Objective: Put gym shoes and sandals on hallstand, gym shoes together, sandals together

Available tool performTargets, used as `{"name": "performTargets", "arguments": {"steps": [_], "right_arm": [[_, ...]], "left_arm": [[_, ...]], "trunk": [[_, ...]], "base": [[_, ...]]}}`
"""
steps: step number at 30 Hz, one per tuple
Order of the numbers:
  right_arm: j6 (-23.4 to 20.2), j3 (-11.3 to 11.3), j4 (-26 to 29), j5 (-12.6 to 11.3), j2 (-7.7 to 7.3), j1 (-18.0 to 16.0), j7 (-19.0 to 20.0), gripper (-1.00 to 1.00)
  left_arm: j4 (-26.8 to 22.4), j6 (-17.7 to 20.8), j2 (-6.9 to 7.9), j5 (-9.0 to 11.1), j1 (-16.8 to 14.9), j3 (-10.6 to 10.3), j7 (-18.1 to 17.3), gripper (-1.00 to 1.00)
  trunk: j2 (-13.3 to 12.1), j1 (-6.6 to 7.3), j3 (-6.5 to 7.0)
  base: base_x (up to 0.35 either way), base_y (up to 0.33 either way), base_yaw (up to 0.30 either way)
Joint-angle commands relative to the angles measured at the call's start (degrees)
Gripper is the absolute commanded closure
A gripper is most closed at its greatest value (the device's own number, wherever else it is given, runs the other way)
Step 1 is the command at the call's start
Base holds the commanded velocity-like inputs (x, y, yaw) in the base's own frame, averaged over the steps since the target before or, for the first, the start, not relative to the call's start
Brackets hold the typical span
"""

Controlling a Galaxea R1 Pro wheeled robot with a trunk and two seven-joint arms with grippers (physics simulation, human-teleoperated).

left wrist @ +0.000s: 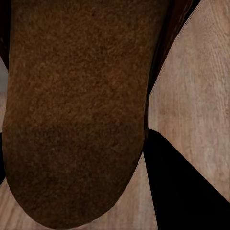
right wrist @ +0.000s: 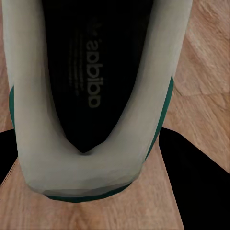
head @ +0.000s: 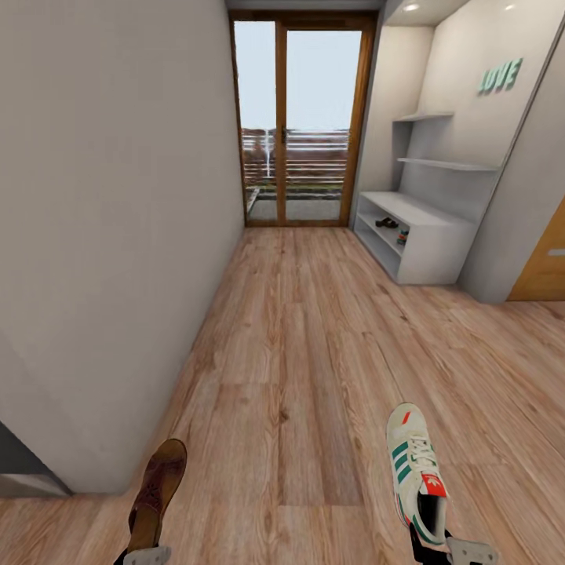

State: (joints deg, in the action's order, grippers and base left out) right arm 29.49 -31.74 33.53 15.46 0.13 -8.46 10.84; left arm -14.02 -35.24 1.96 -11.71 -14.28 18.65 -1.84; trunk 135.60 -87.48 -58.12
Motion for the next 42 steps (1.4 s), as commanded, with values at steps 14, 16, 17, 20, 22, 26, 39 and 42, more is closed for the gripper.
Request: {"name": "performTargets", "arguments": {"steps": [14,16,17,20,22,26,39,42], "right_arm": [[0.2,-0.4,0.0,0.2,0.07,-0.1,0.6,1.00],[0.2,-0.4,0.0,0.2,0.05,-0.1,0.6,1.00],[0.2,-0.4,0.0,0.2,0.05,-0.1,0.6,1.00],[0.2,-0.4,0.0,0.2,0.04,-0.1,0.6,1.00],[0.2,-0.4,0.0,0.2,0.04,-0.1,0.6,1.00],[0.2,-0.4,0.0,0.2,0.07,-0.1,0.6,1.00],[0.2,-0.4,0.0,0.2,0.10,-0.1,0.5,1.00],[0.2,-0.4,0.0,0.2,0.12,-0.1,0.5,1.00]], "left_arm": [[0.0,-0.2,-0.02,-0.6,0.0,0.5,-0.2,1.00],[0.0,-0.2,-0.02,-0.6,0.0,0.5,-0.2,1.00],[0.0,-0.2,-0.02,-0.6,0.0,0.5,-0.2,1.00],[0.0,-0.2,-0.02,-0.6,0.0,0.5,-0.2,1.00],[0.0,-0.2,-0.02,-0.6,0.0,0.5,-0.2,1.00],[0.0,-0.2,-0.02,-0.6,0.0,0.5,-0.2,1.00],[0.0,-0.2,-0.02,-0.6,0.0,0.5,-0.2,1.00],[0.0,-0.2,-0.02,-0.6,0.0,0.5,-0.2,1.00]], "trunk": [[0.0,-0.02,-0.05],[0.0,-0.02,-0.05],[0.0,-0.02,-0.05],[0.0,-0.02,-0.05],[0.0,-0.02,-0.05],[0.0,-0.02,-0.05],[0.0,-0.02,-0.05],[0.0,-0.02,-0.05]], "base": [[0.339,0.000,-0.020],[0.339,0.000,-0.213],[0.339,0.000,-0.241],[0.339,0.000,-0.164],[0.339,0.000,-0.059],[0.339,0.000,-0.019],[0.339,0.000,-0.001],[0.339,0.000,0.000]]}}
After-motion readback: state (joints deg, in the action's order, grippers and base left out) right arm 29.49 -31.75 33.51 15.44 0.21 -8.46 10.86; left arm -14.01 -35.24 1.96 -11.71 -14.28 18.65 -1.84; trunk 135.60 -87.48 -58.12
